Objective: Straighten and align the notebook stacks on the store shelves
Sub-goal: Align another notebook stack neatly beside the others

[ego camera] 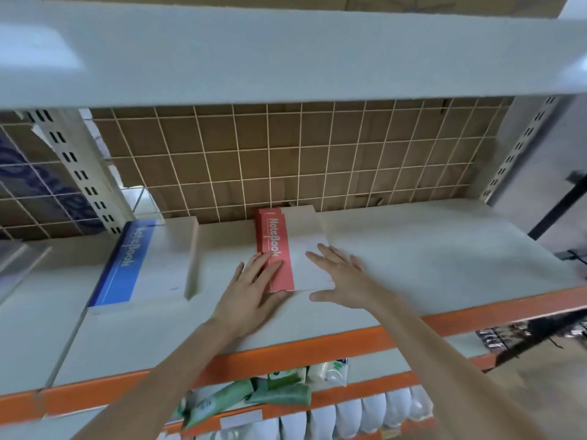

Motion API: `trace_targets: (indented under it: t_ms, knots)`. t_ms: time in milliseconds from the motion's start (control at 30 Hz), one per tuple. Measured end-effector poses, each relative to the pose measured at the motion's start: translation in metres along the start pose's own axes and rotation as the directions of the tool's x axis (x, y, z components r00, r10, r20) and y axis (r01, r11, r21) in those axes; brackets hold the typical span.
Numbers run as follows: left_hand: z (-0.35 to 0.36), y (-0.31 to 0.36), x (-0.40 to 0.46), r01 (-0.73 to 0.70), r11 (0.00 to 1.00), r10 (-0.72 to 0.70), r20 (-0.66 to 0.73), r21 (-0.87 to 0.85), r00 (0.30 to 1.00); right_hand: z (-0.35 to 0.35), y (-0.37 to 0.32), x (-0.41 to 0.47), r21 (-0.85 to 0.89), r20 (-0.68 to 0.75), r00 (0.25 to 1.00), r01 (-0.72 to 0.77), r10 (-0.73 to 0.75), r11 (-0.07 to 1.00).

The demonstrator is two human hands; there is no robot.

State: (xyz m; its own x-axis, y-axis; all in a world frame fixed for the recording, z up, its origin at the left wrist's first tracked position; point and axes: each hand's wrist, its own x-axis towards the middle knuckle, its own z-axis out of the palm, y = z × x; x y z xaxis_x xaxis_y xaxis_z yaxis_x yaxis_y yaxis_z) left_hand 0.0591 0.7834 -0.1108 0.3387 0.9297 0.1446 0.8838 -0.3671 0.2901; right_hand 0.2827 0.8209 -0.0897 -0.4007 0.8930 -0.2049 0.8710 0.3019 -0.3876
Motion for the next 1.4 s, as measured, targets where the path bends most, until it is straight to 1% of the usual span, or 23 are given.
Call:
trace_targets:
  t_ms: [100,167,200,300,433,600,700,900,1133,1267,1400]
  knots:
    - [0.003,0.003,0.001,0.060,0.997,-0.063,-0.063,-0.043,0.996,0.001,0.010,0.005,0.120,-0.022,0.999,0.031,-0.029,0.992]
    - [0.004,0.006,0.001,0.114,0.991,-0.120,-0.092,-0.070,0.988,-0.001,0.018,0.006,0.160,-0.050,0.998,0.034,-0.026,0.986]
    - [0.004,0.008,0.000,0.151,0.984,-0.160,-0.091,-0.099,0.983,-0.002,0.021,0.006,0.166,-0.066,0.998,0.029,-0.018,0.986]
    - [0.003,0.012,-0.004,0.256,0.952,-0.264,-0.024,-0.168,0.964,-0.008,0.029,0.006,0.176,-0.098,0.995,0.012,0.006,0.984]
    - [0.001,0.014,-0.004,0.253,0.959,-0.261,-0.052,-0.131,0.964,-0.013,0.033,0.010,0.188,-0.127,0.992,0.026,-0.002,0.982]
    - [-0.001,0.015,0.001,0.274,0.948,-0.294,-0.109,-0.163,0.950,-0.013,0.032,0.015,0.208,-0.159,0.987,0.053,-0.020,0.977]
    - [-0.002,0.013,0.003,0.278,0.946,-0.299,-0.108,-0.168,0.948,-0.013,0.032,0.017,0.220,-0.166,0.986,0.060,-0.023,0.974]
    - [-0.001,0.010,0.005,0.291,0.928,-0.321,-0.104,-0.233,0.941,-0.011,0.033,0.020,0.213,-0.180,0.984,0.051,-0.012,0.976]
    - [-0.003,0.014,0.007,0.335,0.892,-0.378,-0.093,-0.304,0.921,-0.011,0.029,0.019,0.195,-0.150,0.988,0.050,-0.021,0.979]
    - [-0.004,0.021,0.005,0.351,0.869,-0.407,-0.101,-0.350,0.908,-0.013,0.026,0.017,0.232,-0.128,0.992,0.048,-0.019,0.971]
    - [-0.009,0.028,0.002,0.373,0.867,-0.414,-0.060,-0.330,0.908,-0.015,0.022,0.013,0.167,-0.062,0.998,0.039,-0.029,0.985]
